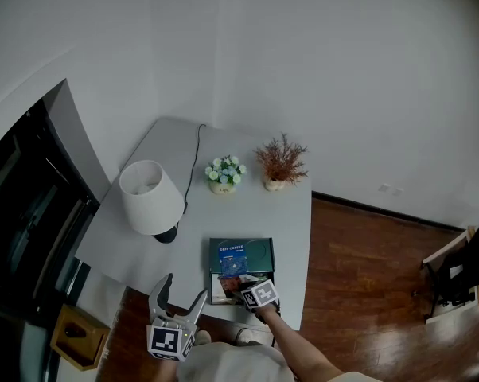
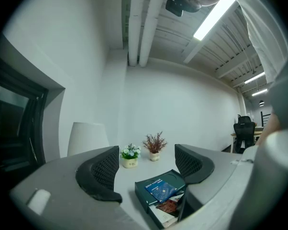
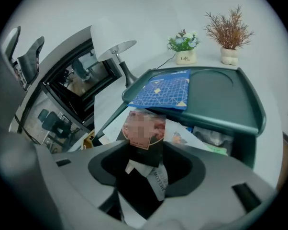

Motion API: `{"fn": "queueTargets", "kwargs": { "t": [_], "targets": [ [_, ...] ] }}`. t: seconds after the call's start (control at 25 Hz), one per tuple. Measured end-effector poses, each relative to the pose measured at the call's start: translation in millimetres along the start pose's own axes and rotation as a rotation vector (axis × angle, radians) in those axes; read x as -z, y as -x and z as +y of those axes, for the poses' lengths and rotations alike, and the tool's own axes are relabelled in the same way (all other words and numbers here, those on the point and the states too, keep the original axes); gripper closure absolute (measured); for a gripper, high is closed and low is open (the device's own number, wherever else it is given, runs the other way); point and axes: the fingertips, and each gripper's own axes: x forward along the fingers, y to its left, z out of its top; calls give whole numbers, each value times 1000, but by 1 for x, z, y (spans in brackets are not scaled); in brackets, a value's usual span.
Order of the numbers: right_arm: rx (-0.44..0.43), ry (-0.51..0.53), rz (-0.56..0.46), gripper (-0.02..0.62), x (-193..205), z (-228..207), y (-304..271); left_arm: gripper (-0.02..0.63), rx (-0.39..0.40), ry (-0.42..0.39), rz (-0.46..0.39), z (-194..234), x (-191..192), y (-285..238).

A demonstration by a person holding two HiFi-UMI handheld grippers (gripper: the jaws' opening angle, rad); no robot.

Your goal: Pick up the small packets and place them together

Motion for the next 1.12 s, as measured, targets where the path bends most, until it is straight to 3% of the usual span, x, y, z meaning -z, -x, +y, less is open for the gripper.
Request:
{"fn": "queueTargets", "kwargs": {
  "t": [0.36,0.56,0.96,1.12],
  "targets": [
    [73,12,54,549,5,-8,2,256,-31,18,0,12,3,4],
    [89,37,15,561,-2,-3,11,256,-20,23,-4,10,4,-1],
    [-16,-104,-131,561,10,16,86,256,7,20,8,5,6,-7],
    [16,-126,-225,563,-11,1,115,256,18,21,8,2,6,-11]
  ]
}}
